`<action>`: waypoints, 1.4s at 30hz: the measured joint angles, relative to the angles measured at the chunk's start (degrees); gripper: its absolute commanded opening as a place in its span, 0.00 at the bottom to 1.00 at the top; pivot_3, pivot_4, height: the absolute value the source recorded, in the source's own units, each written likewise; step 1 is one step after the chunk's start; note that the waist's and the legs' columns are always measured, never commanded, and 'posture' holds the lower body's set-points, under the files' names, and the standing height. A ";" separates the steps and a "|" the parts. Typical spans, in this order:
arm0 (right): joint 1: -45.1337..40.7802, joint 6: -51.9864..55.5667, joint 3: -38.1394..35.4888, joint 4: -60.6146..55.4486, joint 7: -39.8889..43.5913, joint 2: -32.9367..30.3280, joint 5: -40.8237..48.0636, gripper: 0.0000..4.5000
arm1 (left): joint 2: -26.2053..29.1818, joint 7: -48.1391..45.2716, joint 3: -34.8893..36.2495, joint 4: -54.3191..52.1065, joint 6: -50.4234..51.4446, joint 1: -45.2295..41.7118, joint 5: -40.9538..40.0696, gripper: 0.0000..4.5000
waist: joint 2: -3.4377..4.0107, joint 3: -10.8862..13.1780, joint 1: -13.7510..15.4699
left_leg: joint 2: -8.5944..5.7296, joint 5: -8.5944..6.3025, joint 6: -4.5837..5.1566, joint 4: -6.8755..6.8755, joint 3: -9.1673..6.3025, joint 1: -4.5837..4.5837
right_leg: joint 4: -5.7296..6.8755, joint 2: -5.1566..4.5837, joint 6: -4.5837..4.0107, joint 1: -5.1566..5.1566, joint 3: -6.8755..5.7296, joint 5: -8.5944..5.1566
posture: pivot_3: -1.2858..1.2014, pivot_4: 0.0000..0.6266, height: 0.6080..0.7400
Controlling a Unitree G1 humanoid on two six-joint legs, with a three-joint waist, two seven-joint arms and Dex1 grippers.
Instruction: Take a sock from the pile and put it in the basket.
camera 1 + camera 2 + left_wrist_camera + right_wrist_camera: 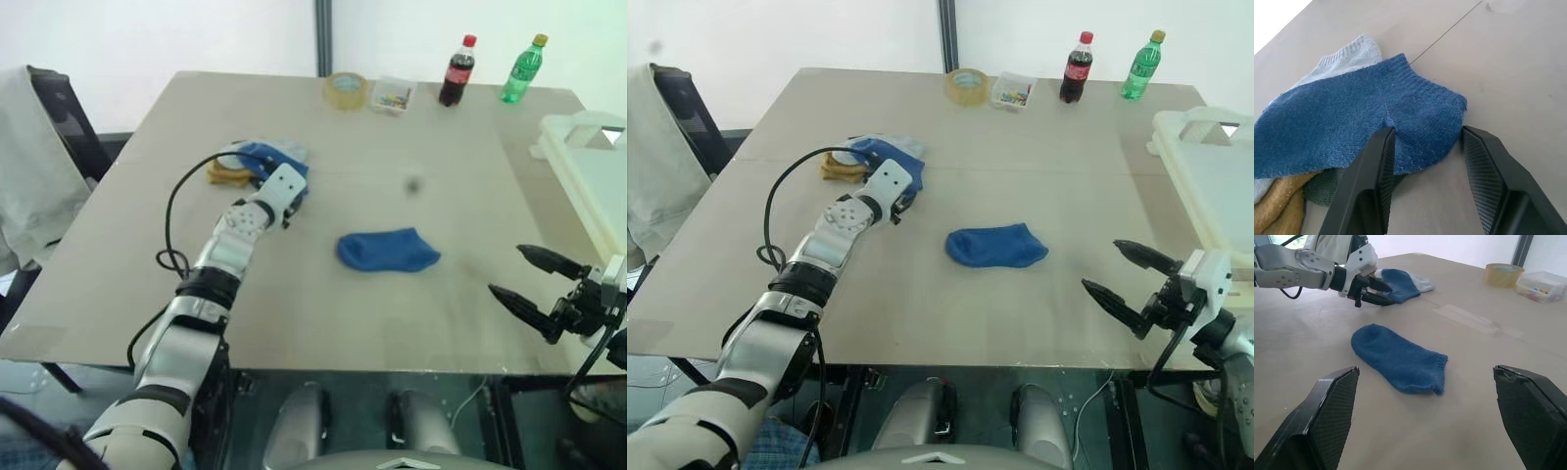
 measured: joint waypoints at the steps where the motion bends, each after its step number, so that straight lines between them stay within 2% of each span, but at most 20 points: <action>1: -0.01 -0.01 0.00 0.07 0.06 0.00 -0.03 1.00 | -0.24 0.00 0.00 0.98 -0.60 -0.27 0.03 0.25 | 0.00 0.00 -0.02 | 0.00 0.00 0.00 0.00 0.01 0.00 | 0.00 0.01 0.01 0.00 0.00 0.01 | 0.52 0.24 1.00; 2: -0.01 -0.02 0.00 0.09 0.08 0.00 -0.04 1.00 | -0.29 0.00 -0.01 1.16 -0.73 -0.31 0.05 0.22 | 0.00 0.00 -0.02 | 0.00 0.00 0.00 0.00 0.00 0.00 | 0.00 0.01 0.02 0.00 0.00 0.01 | 0.52 0.24 1.00; 3: -0.01 -0.04 0.00 0.60 0.17 0.00 -0.10 1.00 | -0.41 -0.01 -0.01 2.26 -1.77 -0.53 0.20 0.09 | 0.00 0.00 -0.06 | 0.00 0.00 0.00 0.00 0.01 0.00 | 0.00 0.01 0.14 -0.01 0.00 0.08 | 0.52 0.24 1.00; 4: -0.01 -0.04 0.00 0.66 0.18 0.00 -0.10 1.00 | -0.43 -0.01 -0.01 2.32 -1.79 -0.55 0.26 0.07 | 0.00 0.00 -0.05 | 0.00 0.00 0.00 0.00 0.01 0.00 | 0.00 0.01 0.14 -0.01 0.00 0.08 | 0.52 0.24 1.00; 5: 0.02 -0.07 0.00 0.82 0.21 0.00 -0.10 1.00 | -0.45 0.00 0.06 2.56 -1.95 -0.57 0.54 0.01 | 0.00 0.00 -0.07 | 0.00 0.00 0.00 0.00 0.01 0.00 | 0.00 0.01 0.15 -0.01 0.00 0.09 | 0.52 0.24 1.00; 11: 0.44 -0.50 0.00 0.88 0.37 0.16 -0.09 1.00 | -0.63 -0.53 0.65 2.82 -1.94 -0.88 0.61 0.01 | 0.01 -0.01 0.06 | 0.00 0.00 0.00 0.00 0.01 0.00 | 0.00 -0.02 0.16 0.00 0.00 0.09 | 0.52 0.24 1.00; 16: 0.51 -0.98 0.00 0.88 0.42 0.20 -0.08 1.00 | -3.59 -2.20 2.92 1.22 2.52 -0.98 -1.27 0.01 | 0.00 0.00 0.20 | -0.01 0.00 0.00 0.02 -0.01 -0.02 | 0.00 -0.02 0.18 0.01 -0.02 0.10 | 0.52 0.24 1.00; 22: 0.45 -1.28 -0.02 1.46 1.15 0.18 -0.08 1.00 | -11.66 -2.91 5.43 -1.48 9.61 -5.52 -6.43 0.01 | -0.04 0.02 0.11 | -0.09 0.00 0.00 0.04 -0.03 -0.06 | 0.00 0.02 0.20 0.00 -0.03 0.11 | 0.52 0.24 1.00; 27: -0.03 -1.41 -0.02 2.19 1.37 0.17 -0.11 1.00 | -18.26 -0.03 8.37 -0.98 13.70 -10.26 -9.29 0.01 | -0.03 0.02 -0.07 | -0.11 0.00 0.00 0.03 -0.04 -0.05 | -0.01 0.04 0.23 0.00 -0.02 0.12 | 0.52 0.24 1.00; 29: -0.09 -1.75 -0.02 2.47 1.42 0.17 -0.16 1.00 | -22.52 2.37 9.72 0.85 16.20 -10.81 -10.49 0.01 | -0.04 0.02 -0.08 | -0.11 0.00 0.01 0.03 -0.05 -0.05 | -0.01 0.06 0.23 0.00 -0.02 0.12 | 0.52 0.24 1.00; 33: -0.14 -2.39 -0.03 2.54 1.43 0.17 -0.24 1.00 | -27.47 5.23 10.12 3.30 18.69 -10.78 -11.36 0.01 | -0.06 0.04 -0.05 | -0.11 0.00 0.01 0.03 -0.06 -0.06 | -0.02 0.06 0.24 0.00 -0.02 0.11 | 0.52 0.24 1.00; 34: 0.03 -2.45 -0.06 2.54 1.40 0.17 -0.26 1.00 | -29.04 6.02 9.93 3.46 19.05 -10.78 -11.35 0.14 | -0.07 0.04 -0.03 | -0.12 0.00 0.01 0.03 -0.07 -0.07 | -0.02 0.06 0.23 -0.01 -0.02 0.11 | 0.52 0.24 1.00; 36: 0.27 -2.47 -0.08 2.53 1.31 0.17 -0.28 1.00 | -30.99 6.85 9.26 3.41 19.55 -10.78 -11.37 0.29 | -0.07 0.04 -0.02 | -0.12 0.00 0.01 0.03 -0.08 -0.07 | -0.03 0.05 0.23 0.00 -0.02 0.11 | 0.52 0.24 1.00; 39: 1.58 -2.57 -0.56 2.47 0.85 0.19 -0.51 1.00 | -31.05 6.98 8.93 2.10 20.08 -10.69 -11.91 0.59 | -0.06 0.04 -0.23 | -0.08 0.00 0.00 0.02 -0.09 -0.06 | -0.02 0.07 0.18 -0.02 -0.02 0.09 | 0.52 0.24 1.00; 40: 1.62 -2.57 -0.57 2.47 0.78 0.19 -0.56 1.00 | -31.05 6.98 8.94 1.78 20.18 -10.68 -11.93 0.63 | -0.06 0.04 -0.25 | -0.08 0.00 0.00 0.02 -0.09 -0.06 | -0.02 0.07 0.17 -0.02 -0.02 0.09 | 0.52 0.24 1.00; 42: 1.73 -2.55 -0.58 2.31 -0.27 0.31 -0.81 1.00 | -31.08 6.69 9.47 -0.87 22.13 -10.66 -13.70 0.63 | -0.06 0.04 -0.27 | -0.05 0.00 0.00 0.02 -0.09 -0.06 | -0.02 0.06 0.12 -0.02 -0.03 0.06 | 0.52 0.24 1.00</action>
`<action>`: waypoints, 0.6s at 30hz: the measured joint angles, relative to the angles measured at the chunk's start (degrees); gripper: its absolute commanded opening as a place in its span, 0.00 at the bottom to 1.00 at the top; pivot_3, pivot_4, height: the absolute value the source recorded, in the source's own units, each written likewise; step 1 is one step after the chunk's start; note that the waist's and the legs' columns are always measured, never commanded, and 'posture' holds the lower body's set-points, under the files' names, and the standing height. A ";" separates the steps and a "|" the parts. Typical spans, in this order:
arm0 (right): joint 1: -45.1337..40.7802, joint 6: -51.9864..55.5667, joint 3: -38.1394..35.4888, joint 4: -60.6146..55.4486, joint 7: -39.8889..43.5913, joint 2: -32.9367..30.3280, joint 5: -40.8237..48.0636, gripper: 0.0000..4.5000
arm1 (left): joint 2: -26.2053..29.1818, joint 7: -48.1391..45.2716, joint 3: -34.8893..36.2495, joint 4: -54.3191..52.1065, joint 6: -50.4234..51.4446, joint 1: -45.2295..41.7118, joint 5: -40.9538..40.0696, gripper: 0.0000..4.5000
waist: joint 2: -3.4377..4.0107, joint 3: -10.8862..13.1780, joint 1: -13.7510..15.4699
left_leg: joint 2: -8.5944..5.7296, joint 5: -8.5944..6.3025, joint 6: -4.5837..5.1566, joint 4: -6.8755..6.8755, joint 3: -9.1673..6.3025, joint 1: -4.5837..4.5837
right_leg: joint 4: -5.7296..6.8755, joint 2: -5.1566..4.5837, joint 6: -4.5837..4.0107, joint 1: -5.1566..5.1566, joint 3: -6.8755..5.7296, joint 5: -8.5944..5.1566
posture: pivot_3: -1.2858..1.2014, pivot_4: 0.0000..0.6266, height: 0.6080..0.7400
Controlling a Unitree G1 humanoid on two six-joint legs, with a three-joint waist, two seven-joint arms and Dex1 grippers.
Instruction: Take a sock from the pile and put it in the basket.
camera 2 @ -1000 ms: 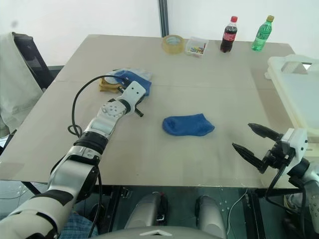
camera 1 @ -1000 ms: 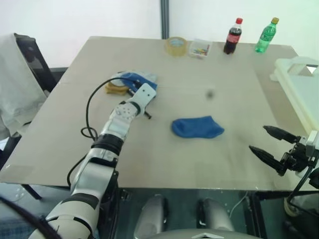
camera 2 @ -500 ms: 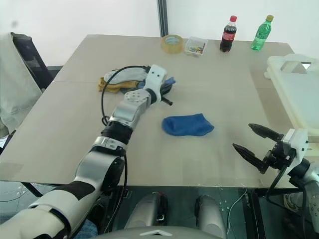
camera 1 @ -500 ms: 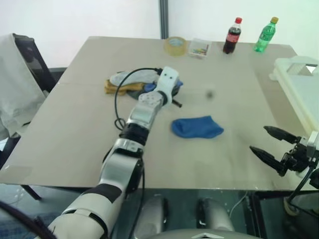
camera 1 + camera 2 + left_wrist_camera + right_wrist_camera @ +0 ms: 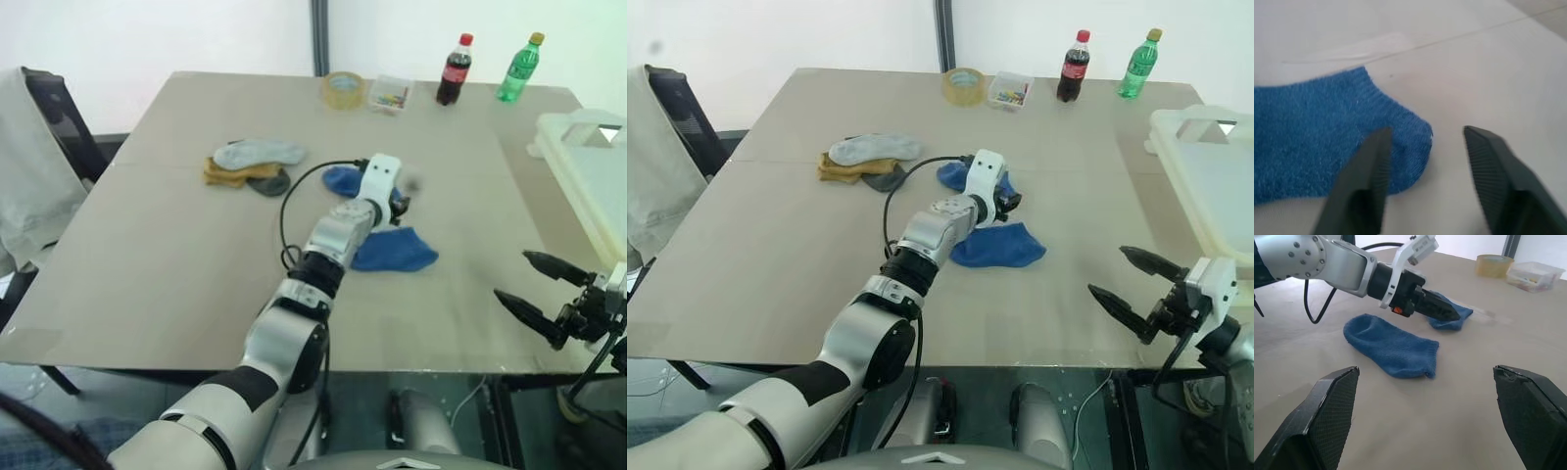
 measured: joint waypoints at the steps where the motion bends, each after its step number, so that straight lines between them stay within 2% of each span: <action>1: 0.03 0.11 0.00 -0.15 -0.58 -0.01 -0.39 1.00 | 0.01 -0.44 0.82 -1.89 2.10 0.01 -1.55 0.63 | 0.00 0.00 -0.01 | 0.00 0.00 0.00 0.00 0.01 0.00 | 0.00 -0.01 -0.06 0.00 0.00 -0.04 | 0.52 0.24 1.00; 4: -1.31 2.03 0.37 -0.05 -4.24 -0.91 -3.33 1.00 | 1.53 -3.81 3.21 -6.91 8.24 -0.01 -6.09 0.63 | 0.01 0.00 -0.30 | 0.00 0.00 0.00 0.00 0.03 0.00 | 0.00 -0.02 -0.09 -0.01 0.01 -0.05 | 0.52 0.24 1.00; 7: -7.58 7.70 3.33 0.61 -9.80 -2.16 -5.83 1.00 | 7.59 -6.32 3.95 -6.40 7.78 -2.23 -6.74 0.63 | 0.03 0.01 -1.44 | 0.04 0.01 -0.01 0.01 0.12 0.10 | 0.04 0.07 -0.12 -0.04 0.08 -0.05 | 0.52 0.24 1.00; 11: -21.51 15.93 12.44 6.07 -17.51 -1.43 -11.46 1.00 | 16.38 -6.09 6.40 8.11 -2.15 -7.79 -4.29 0.63 | 0.06 0.00 -2.51 | 0.09 0.04 -0.04 -0.01 0.04 0.16 | 0.13 0.19 -0.13 -0.04 0.08 -0.05 | 0.52 0.24 1.00; 16: -40.10 29.23 22.72 18.41 -22.99 6.11 -14.82 1.00 | 20.21 -6.86 7.72 27.16 -14.01 -10.26 -2.19 0.63 | 0.02 0.02 -2.22 | 0.02 0.14 -0.23 -0.03 0.06 -0.20 | 0.07 0.12 0.09 -0.26 0.01 0.09 | 0.52 0.24 1.00; 18: -46.38 33.42 24.57 24.36 -25.45 10.20 -15.40 1.00 | 20.68 -7.13 7.70 31.92 -17.14 -10.53 -1.17 0.63 | 0.03 0.02 -1.79 | -0.03 0.21 -0.33 0.02 0.20 -0.80 | 0.08 0.08 0.10 -0.72 -0.14 0.10 | 0.52 0.24 1.00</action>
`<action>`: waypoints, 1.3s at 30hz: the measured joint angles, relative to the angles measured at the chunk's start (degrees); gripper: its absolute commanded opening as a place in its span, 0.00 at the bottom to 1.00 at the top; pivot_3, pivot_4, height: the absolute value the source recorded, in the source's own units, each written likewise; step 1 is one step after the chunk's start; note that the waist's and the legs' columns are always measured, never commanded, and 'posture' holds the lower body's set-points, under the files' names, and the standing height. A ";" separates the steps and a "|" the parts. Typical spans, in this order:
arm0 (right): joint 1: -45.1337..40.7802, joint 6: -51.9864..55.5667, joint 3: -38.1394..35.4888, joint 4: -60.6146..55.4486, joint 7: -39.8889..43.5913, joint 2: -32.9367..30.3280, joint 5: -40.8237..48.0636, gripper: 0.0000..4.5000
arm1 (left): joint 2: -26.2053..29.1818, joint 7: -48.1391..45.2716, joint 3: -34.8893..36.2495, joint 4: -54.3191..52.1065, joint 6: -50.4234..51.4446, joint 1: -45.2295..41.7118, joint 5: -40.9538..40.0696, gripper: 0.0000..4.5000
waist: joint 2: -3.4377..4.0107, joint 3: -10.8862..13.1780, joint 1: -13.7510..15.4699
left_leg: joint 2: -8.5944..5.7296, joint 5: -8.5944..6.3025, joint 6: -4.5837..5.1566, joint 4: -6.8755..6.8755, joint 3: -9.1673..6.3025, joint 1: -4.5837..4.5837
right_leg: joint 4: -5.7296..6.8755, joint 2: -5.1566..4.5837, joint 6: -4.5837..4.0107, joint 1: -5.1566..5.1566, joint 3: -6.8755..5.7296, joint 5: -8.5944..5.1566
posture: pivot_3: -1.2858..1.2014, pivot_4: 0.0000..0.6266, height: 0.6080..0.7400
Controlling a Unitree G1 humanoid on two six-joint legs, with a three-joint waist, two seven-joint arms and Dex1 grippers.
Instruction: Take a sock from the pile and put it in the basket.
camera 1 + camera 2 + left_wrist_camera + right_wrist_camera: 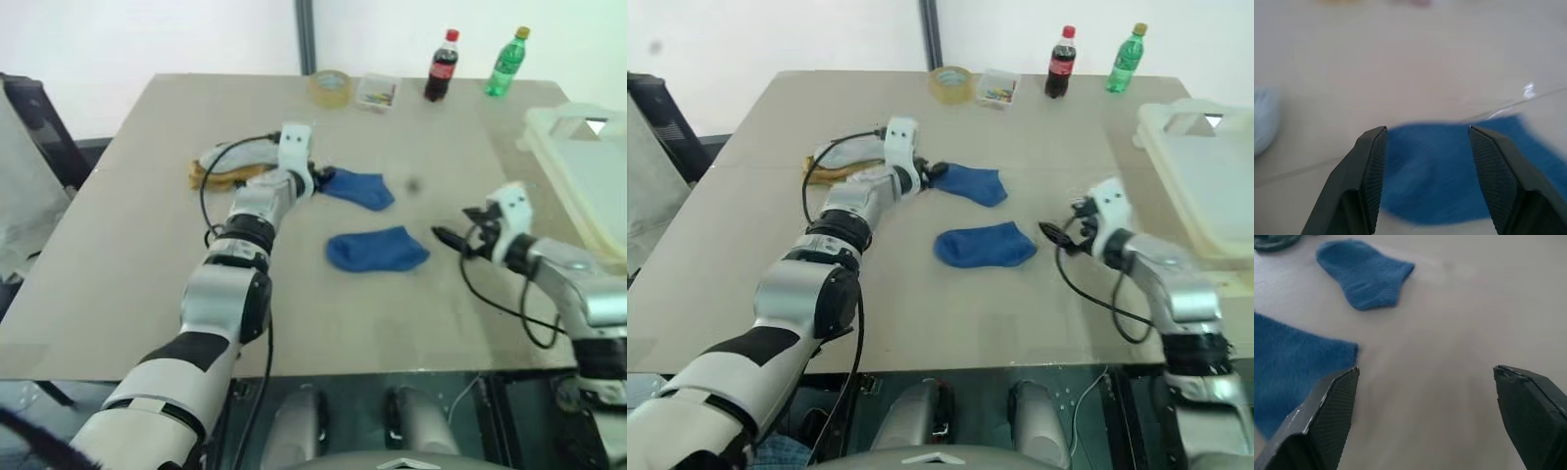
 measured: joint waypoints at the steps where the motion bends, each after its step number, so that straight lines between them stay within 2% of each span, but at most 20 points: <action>1: -1.57 0.94 0.17 2.00 -0.85 1.22 -0.28 1.00 | 0.05 -0.22 -0.01 0.82 -1.30 -0.05 0.34 0.63 | 0.00 0.00 0.40 | -0.02 0.02 -0.03 0.00 0.08 -0.27 | 0.02 -0.03 0.01 -0.29 -0.01 0.01 | 0.52 0.24 1.00; 5: -9.79 4.61 -2.20 11.57 -5.17 8.07 0.23 1.00 | 1.43 0.32 -0.40 3.65 -4.48 -0.75 2.81 0.63 | 0.00 0.00 0.59 | -0.01 0.02 -0.04 -0.09 0.22 -0.28 | -0.03 -0.03 0.03 -0.31 -0.02 0.02 | 0.52 0.24 1.00; 9: -13.09 6.74 -4.63 15.14 -7.28 11.64 1.28 1.00 | 1.42 -0.10 -0.27 3.96 -4.61 -0.73 3.60 0.63 | 0.01 0.00 0.58 | 0.02 0.05 -0.09 -0.07 0.22 -0.20 | 0.03 -0.02 0.03 -0.30 -0.02 0.02 | 0.52 0.24 1.00; 20: -14.65 5.47 -5.67 18.12 -7.96 15.72 0.86 1.00 | 1.03 -7.84 -0.30 0.73 -3.36 1.79 3.47 0.63 | 0.03 -0.03 -0.96 | 0.03 0.11 -0.17 -0.04 0.20 0.05 | 0.55 -0.02 0.02 -0.29 0.06 0.01 | 0.52 0.24 1.00; 29: -18.51 -1.96 -10.05 28.63 -8.21 18.20 1.25 1.00 | 1.77 -10.17 -0.39 -2.89 -1.01 3.95 3.15 0.63 | 0.03 -0.03 -1.21 | 0.04 0.08 -0.11 -0.01 0.22 0.24 | 0.85 -0.02 0.01 -0.29 0.16 0.01 | 0.52 0.24 1.00; 30: -19.01 -2.64 -10.44 29.73 -8.21 18.30 1.22 0.88 | 1.86 -10.23 -0.40 -3.05 -0.88 4.02 3.15 0.66 | 0.03 -0.03 -1.22 | 0.04 0.09 -0.12 -0.01 0.22 0.23 | 0.84 -0.02 0.01 -0.29 0.17 0.01 | 0.52 0.24 1.00; 34: -19.40 -4.51 -10.97 32.13 -8.36 18.30 0.83 0.58 | 1.90 -10.37 -0.47 -3.40 -0.71 4.14 3.12 0.66 | 0.04 -0.03 -1.23 | 0.05 0.18 -0.28 -0.01 0.25 0.22 | 0.83 -0.02 0.01 -0.30 0.19 0.01 | 0.52 0.24 1.00; 38: -19.40 -5.24 -10.98 33.65 -8.19 18.33 0.59 0.18 | 2.02 -10.28 -0.49 -3.46 -0.67 4.22 3.13 0.66 | 0.04 -0.03 -1.28 | 0.06 0.18 -0.28 -0.01 0.25 0.23 | 0.85 -0.01 0.00 -0.30 0.19 0.01 | 0.52 0.24 1.00; 39: -19.40 -5.37 -10.98 33.78 -8.19 18.36 0.59 0.11 | 2.02 -10.30 -0.50 -3.51 -0.68 4.25 3.13 0.66 | 0.04 -0.03 -1.29 | 0.06 0.18 -0.28 -0.01 0.25 0.23 | 0.85 -0.01 0.00 -0.30 0.19 0.01 | 0.52 0.24 1.00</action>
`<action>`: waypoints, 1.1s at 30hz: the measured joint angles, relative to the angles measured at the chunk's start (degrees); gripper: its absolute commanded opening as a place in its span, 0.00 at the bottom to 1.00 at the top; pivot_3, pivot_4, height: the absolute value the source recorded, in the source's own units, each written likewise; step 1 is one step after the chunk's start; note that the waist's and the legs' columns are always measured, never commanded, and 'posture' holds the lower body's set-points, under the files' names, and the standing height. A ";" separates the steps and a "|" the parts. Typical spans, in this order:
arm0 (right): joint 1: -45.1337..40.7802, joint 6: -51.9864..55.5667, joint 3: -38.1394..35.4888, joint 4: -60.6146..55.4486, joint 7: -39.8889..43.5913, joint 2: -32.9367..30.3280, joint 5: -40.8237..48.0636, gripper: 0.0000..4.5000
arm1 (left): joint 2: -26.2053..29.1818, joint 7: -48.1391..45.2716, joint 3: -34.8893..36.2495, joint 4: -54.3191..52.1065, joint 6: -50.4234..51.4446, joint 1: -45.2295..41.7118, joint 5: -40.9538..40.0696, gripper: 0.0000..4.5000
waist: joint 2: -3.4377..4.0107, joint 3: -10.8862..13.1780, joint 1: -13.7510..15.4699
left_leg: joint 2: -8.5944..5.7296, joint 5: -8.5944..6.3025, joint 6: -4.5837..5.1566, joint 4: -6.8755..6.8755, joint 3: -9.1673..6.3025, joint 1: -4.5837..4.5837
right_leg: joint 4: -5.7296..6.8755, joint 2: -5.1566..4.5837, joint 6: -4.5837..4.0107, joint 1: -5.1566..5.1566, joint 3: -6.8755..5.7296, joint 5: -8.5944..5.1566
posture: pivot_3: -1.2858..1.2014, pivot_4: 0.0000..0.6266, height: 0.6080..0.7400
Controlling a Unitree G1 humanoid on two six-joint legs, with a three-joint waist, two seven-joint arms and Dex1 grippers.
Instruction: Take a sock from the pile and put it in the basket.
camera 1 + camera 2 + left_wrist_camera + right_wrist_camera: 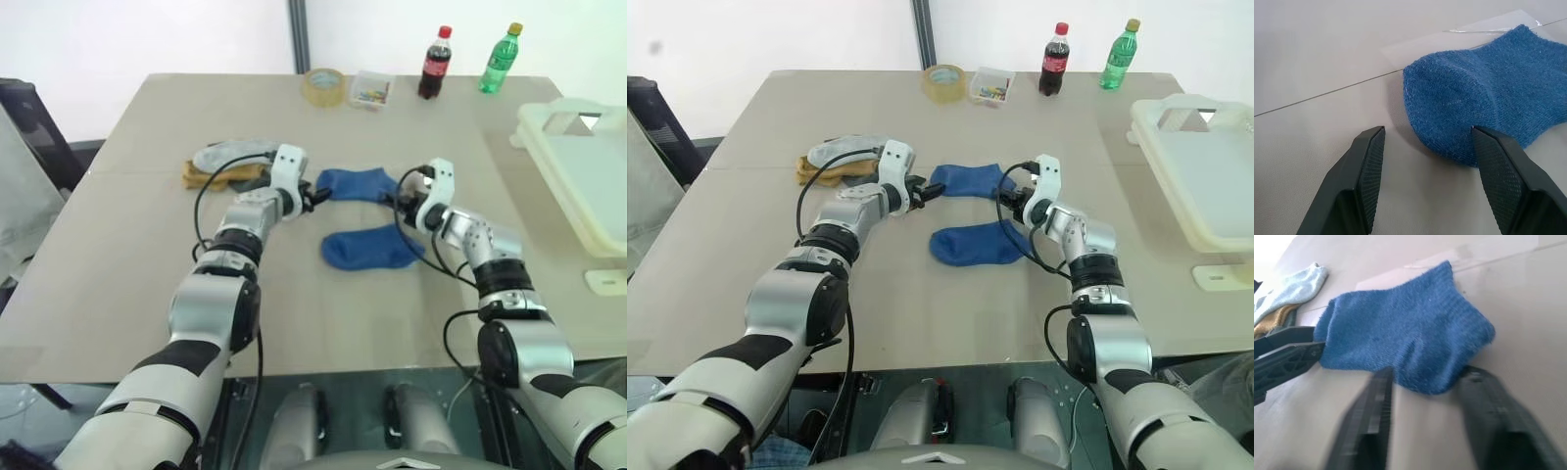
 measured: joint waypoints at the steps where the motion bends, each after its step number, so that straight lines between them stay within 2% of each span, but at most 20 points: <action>1: 0.00 -0.37 0.00 0.12 -0.01 0.05 -0.01 0.02 | 0.00 -0.02 -0.01 -0.07 0.00 0.06 0.00 0.66 | 0.00 0.00 0.00 | 0.00 0.00 0.00 0.00 0.00 0.00 | 0.00 0.00 0.00 0.00 0.00 0.00 | 0.52 0.24 1.00; 11: -0.01 -2.15 -0.59 0.85 -0.75 0.14 0.02 0.02 | -0.17 0.09 -0.04 -0.52 -0.03 0.40 -0.01 0.66 | 0.00 0.00 -0.05 | 0.00 0.00 0.00 0.00 0.01 0.00 | -0.01 0.00 0.00 0.00 0.01 0.00 | 0.52 0.24 1.00; 14: -0.01 -2.77 -0.57 1.09 -0.90 0.31 0.02 0.00 | -0.18 0.41 -0.03 -0.52 -0.01 0.42 0.01 0.50 | 0.00 0.00 -0.08 | 0.00 0.00 0.01 0.00 0.01 0.00 | -0.01 0.00 0.00 0.00 0.01 0.00 | 0.52 0.24 1.00; 17: -0.01 -3.03 -0.57 1.13 -1.07 0.33 -0.01 0.00 | 0.06 0.71 0.03 -0.52 0.03 0.66 0.01 0.16 | 0.00 0.00 -0.02 | 0.01 0.00 0.00 0.00 0.01 -0.01 | -0.01 0.00 0.00 0.00 0.01 0.00 | 0.52 0.24 1.00; 19: -0.01 -3.17 -0.56 1.18 -1.08 0.31 -0.08 0.00 | -0.03 0.64 0.03 -0.52 0.14 0.70 -0.01 0.01 | 0.00 0.00 0.09 | 0.00 0.00 0.00 0.00 0.01 -0.02 | -0.02 -0.01 0.00 0.00 0.01 0.00 | 0.52 0.24 1.00; 29: -0.01 -4.21 -0.36 1.55 -1.04 0.60 -0.95 0.00 | -0.34 0.66 0.04 -1.61 -0.01 1.47 -0.11 0.01 | 0.00 0.00 0.10 | 0.01 0.00 0.00 0.00 0.00 0.00 | -0.02 -0.01 0.00 0.00 0.01 0.00 | 0.52 0.24 1.00; 33: 0.72 -3.81 0.71 -0.39 -0.67 0.58 -1.45 0.00 | -0.44 0.59 2.34 -2.20 0.76 1.97 -2.46 0.01 | 0.01 0.00 0.07 | 0.02 0.00 0.00 0.00 -0.02 -0.06 | -0.02 -0.01 0.00 -0.04 0.01 0.00 | 0.52 0.24 1.00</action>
